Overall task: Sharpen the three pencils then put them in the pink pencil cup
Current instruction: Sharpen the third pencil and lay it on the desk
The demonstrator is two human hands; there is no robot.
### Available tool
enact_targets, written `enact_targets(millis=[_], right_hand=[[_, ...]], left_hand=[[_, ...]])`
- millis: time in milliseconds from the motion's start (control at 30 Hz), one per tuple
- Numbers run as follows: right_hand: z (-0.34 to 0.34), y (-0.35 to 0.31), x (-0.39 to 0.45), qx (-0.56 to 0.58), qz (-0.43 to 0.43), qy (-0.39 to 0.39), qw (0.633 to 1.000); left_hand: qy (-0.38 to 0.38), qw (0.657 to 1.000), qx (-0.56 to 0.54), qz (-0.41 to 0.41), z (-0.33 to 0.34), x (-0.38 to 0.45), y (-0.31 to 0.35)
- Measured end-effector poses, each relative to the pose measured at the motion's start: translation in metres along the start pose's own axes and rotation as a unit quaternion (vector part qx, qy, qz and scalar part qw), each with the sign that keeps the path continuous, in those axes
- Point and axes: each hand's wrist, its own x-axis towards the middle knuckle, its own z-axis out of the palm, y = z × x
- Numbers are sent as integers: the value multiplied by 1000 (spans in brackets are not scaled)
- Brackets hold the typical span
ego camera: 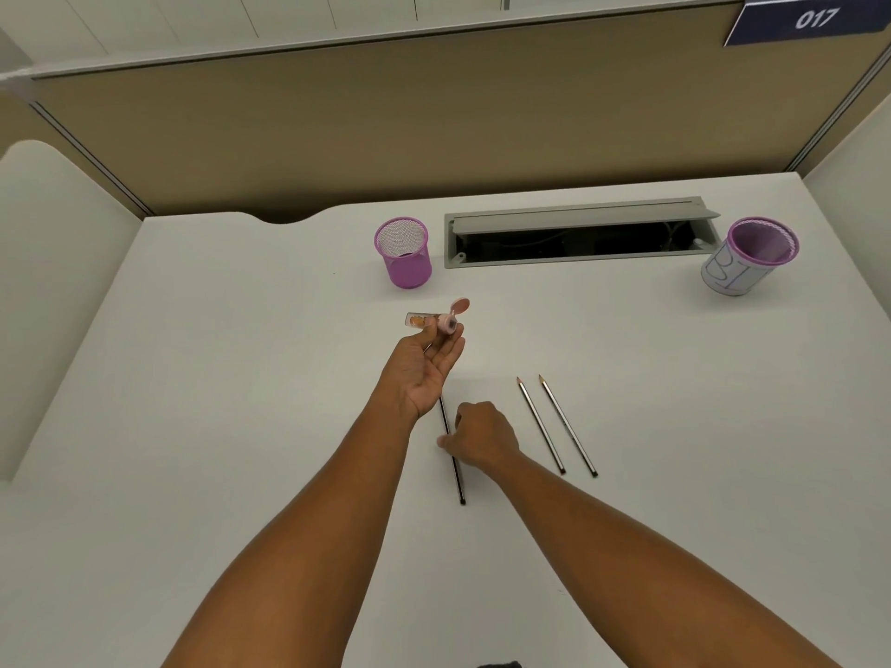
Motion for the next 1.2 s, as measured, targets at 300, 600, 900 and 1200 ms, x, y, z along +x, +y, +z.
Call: enact_targets(millis=[300,600,900,1200], right_hand=[[-2,-2,-6,-24,10,-11,1000],[-25,13,-4,-45,2,58,997],[-76,31,-2,2,-9,155,988],[-124,44,-13,43,-60,263,962]], left_hand=[[6,1000,5,2,1,-3,3],[2,1000,11,13,12,-10,8],[4,999,20,35,29,-20,12],[12,995,62,79,48,-32,10]])
